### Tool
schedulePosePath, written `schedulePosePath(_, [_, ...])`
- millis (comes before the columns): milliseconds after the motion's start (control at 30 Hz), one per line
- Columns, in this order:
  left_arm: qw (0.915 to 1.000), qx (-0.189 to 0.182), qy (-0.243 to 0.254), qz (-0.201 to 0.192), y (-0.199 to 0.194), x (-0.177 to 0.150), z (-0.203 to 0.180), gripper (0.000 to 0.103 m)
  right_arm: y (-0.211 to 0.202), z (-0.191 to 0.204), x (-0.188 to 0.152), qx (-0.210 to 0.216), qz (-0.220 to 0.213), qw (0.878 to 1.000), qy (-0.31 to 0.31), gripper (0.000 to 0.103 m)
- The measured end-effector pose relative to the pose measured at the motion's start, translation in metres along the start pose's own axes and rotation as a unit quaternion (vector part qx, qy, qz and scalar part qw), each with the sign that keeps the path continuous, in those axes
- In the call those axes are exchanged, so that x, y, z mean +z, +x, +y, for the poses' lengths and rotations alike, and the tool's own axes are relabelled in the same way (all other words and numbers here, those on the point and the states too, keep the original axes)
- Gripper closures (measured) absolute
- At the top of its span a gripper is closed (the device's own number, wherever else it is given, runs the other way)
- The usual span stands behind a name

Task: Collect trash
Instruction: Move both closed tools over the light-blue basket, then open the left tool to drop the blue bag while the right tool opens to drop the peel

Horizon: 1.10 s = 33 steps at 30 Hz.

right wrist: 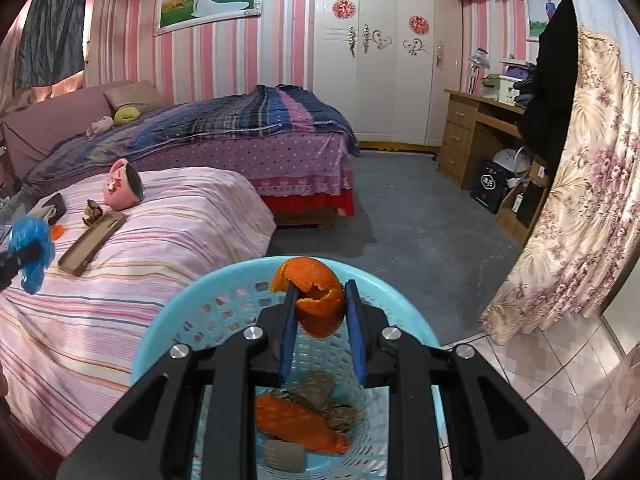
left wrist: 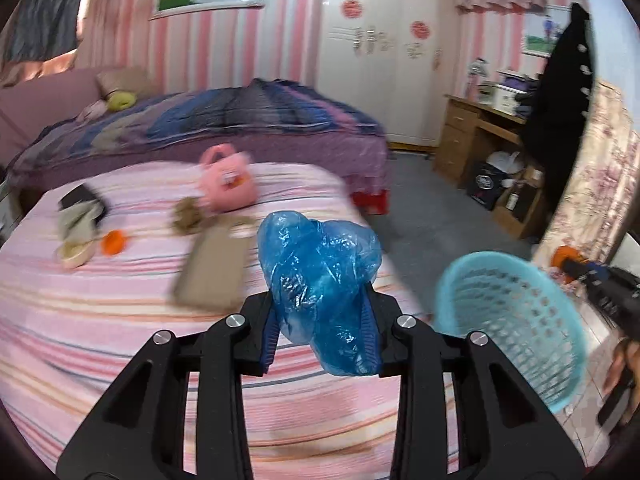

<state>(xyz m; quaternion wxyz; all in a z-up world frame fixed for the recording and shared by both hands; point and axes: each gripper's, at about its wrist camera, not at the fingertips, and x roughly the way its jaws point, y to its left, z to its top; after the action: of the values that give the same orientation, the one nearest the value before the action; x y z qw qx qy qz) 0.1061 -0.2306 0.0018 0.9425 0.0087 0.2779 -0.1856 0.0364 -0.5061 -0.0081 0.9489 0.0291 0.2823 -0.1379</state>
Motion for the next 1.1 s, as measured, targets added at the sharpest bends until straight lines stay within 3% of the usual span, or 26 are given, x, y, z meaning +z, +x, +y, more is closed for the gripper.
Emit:
schedulePosePath(233, [0.9972,-0.051,0.054,0.006,0.015,-0.003,-0.092,0.069,0.001,-0.028,-0.009,-0.02,0.007,0.999,0.027,0.08])
schedulePosePath(400, [0.9953,-0.07,0.062,0.027,0.03,-0.007,-0.12,0.067,0.004,-0.038,-0.014,-0.026,0.016,0.999,0.033,0.08])
schedulePosePath(433, [0.995,-0.07,0.065,0.031,0.034,-0.008,-0.123,0.065,0.004,-0.041,-0.014,-0.027,0.016,0.999,0.035,0.08])
schedulePosePath(467, [0.9941,-0.072,0.072,0.037,0.037,-0.01,-0.127,0.055,0.004,-0.042,-0.015,-0.028,0.016,0.999,0.037,0.08])
schedulePosePath(500, [0.9934,-0.073,0.078,0.041,0.039,-0.012,-0.129,0.038,0.004,-0.043,-0.015,-0.028,0.016,0.999,0.039,0.08])
schedulePosePath(567, [0.9938,-0.063,0.083,0.038,0.038,-0.013,-0.129,0.024,0.005,-0.044,-0.016,-0.028,0.016,0.999,0.041,0.08])
schedulePosePath(767, [0.995,-0.031,0.092,0.025,0.033,-0.01,-0.109,0.013,0.008,-0.039,-0.018,-0.027,0.019,0.999,0.041,0.08])
schedulePosePath(1033, [0.9963,0.013,0.085,0.006,0.017,-0.005,-0.071,0.007,0.008,-0.019,-0.015,-0.012,0.01,1.0,0.019,0.078])
schedulePosePath(1100, [0.997,0.015,0.076,0.005,0.013,-0.003,-0.061,0.007,0.008,-0.014,-0.014,-0.008,0.009,1.0,0.018,0.071])
